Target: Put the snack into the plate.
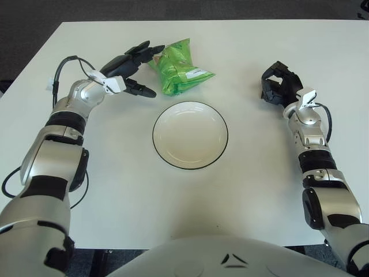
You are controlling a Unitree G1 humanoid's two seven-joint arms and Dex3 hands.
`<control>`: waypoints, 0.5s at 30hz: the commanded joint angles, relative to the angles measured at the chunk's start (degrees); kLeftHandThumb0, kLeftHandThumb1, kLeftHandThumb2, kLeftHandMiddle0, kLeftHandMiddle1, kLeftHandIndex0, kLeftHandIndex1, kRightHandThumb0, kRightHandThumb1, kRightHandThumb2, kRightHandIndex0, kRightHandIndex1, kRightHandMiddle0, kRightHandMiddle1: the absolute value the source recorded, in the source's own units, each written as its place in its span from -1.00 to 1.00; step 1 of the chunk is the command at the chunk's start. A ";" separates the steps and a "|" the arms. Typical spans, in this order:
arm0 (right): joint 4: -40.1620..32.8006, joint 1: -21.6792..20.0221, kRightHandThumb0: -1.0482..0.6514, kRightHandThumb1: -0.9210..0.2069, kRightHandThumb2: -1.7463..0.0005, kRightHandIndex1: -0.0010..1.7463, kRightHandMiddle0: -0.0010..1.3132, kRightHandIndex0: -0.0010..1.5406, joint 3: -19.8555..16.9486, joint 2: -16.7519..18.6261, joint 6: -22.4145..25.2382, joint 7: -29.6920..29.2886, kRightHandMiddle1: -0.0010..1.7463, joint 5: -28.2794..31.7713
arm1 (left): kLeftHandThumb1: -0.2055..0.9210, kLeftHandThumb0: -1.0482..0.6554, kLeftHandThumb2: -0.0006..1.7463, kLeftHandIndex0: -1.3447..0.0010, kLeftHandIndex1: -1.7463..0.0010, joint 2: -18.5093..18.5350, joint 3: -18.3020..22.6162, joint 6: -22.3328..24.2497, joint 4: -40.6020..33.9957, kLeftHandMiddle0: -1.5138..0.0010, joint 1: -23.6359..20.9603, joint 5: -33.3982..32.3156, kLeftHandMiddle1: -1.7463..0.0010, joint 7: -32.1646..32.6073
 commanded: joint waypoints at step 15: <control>3.91 6.78 -0.24 -0.46 -0.05 1.00 -0.40 0.09 3.79 1.40 6.75 0.20 1.00 -3.96 | 0.94 -0.37 -0.98 0.55 0.90 5.77 -14.42 2.71 -6.49 0.97 -7.32 36.30 0.99 45.63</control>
